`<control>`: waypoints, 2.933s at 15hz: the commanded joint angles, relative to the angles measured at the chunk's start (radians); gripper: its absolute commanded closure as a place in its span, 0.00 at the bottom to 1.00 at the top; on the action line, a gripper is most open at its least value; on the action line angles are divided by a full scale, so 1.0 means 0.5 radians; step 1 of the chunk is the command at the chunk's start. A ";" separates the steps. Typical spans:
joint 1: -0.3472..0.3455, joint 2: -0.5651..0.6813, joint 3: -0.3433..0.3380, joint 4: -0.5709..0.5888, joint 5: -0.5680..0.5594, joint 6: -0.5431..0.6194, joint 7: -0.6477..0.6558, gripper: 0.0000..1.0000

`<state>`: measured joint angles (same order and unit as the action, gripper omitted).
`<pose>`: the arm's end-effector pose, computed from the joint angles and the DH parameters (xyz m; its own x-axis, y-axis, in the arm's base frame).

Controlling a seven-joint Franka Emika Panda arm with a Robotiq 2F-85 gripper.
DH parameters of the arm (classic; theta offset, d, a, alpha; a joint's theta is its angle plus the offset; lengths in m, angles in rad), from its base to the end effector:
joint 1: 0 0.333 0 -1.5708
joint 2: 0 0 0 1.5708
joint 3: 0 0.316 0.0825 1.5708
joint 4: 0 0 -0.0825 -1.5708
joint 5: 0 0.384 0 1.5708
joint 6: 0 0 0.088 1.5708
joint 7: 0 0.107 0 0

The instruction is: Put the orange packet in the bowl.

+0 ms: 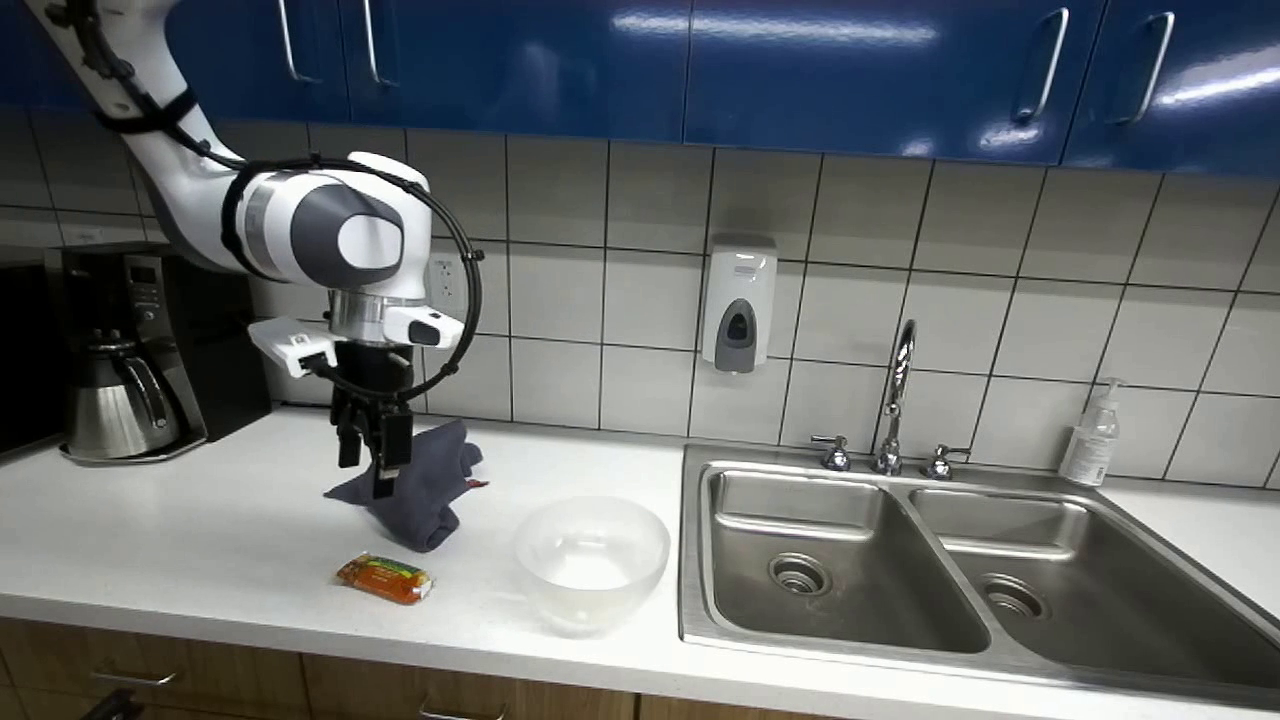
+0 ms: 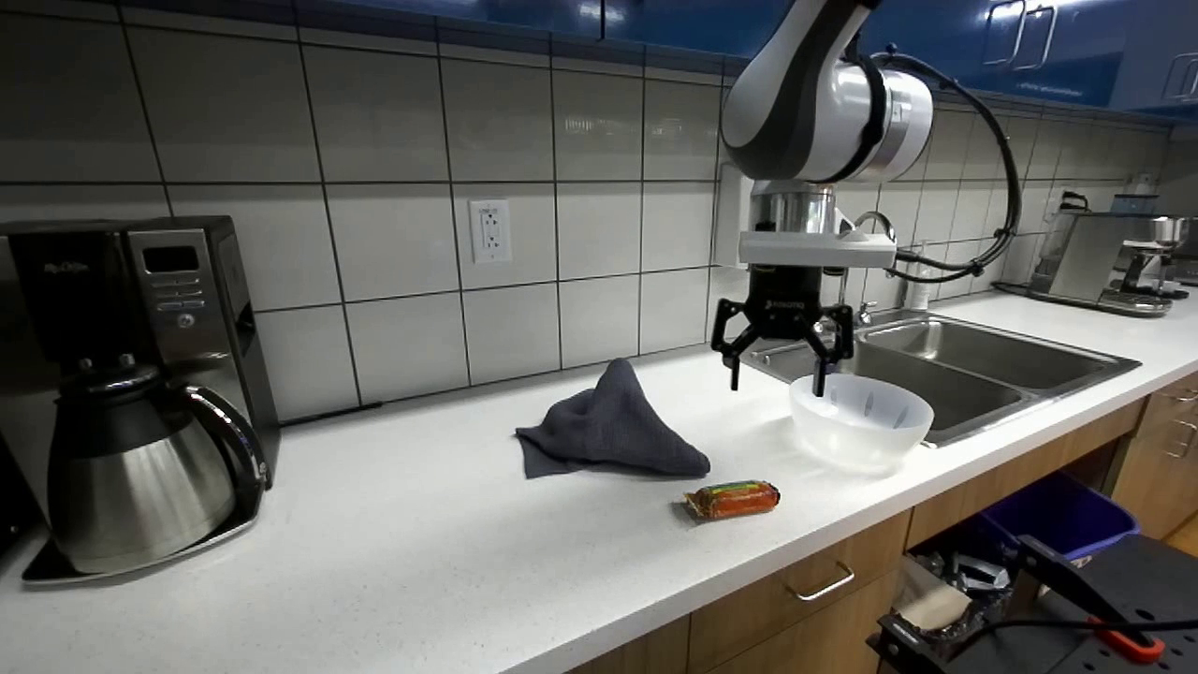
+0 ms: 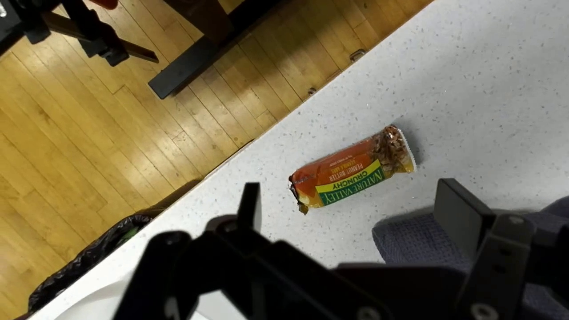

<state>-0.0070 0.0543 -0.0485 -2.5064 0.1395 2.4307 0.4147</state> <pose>0.4520 -0.0249 0.2509 0.8263 -0.5424 -0.1517 -0.5505 -0.8347 -0.0137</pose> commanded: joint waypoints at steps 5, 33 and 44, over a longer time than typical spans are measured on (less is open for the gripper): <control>0.014 0.123 -0.006 -0.122 -0.014 0.393 0.308 0.00; 0.188 0.971 -0.051 0.275 0.372 0.998 0.695 0.00; 0.335 0.891 -0.080 0.258 0.352 0.990 0.705 0.00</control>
<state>0.1255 0.5429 -0.0783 -2.3572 0.3134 2.9302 0.7473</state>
